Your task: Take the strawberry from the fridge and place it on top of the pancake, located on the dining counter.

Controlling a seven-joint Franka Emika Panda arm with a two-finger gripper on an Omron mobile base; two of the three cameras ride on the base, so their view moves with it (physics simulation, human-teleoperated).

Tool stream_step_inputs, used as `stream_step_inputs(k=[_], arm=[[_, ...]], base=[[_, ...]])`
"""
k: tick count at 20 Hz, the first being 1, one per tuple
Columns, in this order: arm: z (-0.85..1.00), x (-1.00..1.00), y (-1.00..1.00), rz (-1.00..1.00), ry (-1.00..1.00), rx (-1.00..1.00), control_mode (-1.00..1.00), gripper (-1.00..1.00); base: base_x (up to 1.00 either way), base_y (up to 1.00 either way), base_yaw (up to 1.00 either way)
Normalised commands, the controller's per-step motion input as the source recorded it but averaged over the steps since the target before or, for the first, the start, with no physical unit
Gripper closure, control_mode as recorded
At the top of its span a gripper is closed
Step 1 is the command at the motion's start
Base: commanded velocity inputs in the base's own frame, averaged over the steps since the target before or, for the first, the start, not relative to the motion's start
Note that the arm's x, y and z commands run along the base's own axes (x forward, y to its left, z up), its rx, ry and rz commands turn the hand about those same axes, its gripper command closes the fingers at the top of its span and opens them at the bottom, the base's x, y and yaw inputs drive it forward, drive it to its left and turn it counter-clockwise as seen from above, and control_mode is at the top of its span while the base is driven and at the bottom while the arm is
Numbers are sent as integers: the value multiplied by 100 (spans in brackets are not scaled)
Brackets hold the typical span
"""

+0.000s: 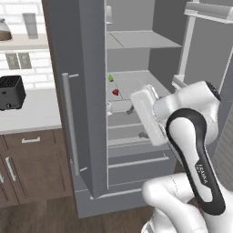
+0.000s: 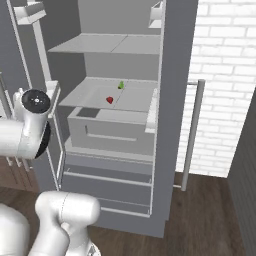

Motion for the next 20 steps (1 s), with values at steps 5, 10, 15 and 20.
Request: stream_step_inputs(k=[5,10,15,20], arm=[[15,51,-61,2,8,51,-100,-100],[0,96,-18,0,12,36,-100,-100],[-7,100,-1,0,15,20,-100,-100],[-25,87,0,0,22,6,-100,-100]], base=[[0,0,0],[0,0,0],[0,0,0],[0,0,0]])
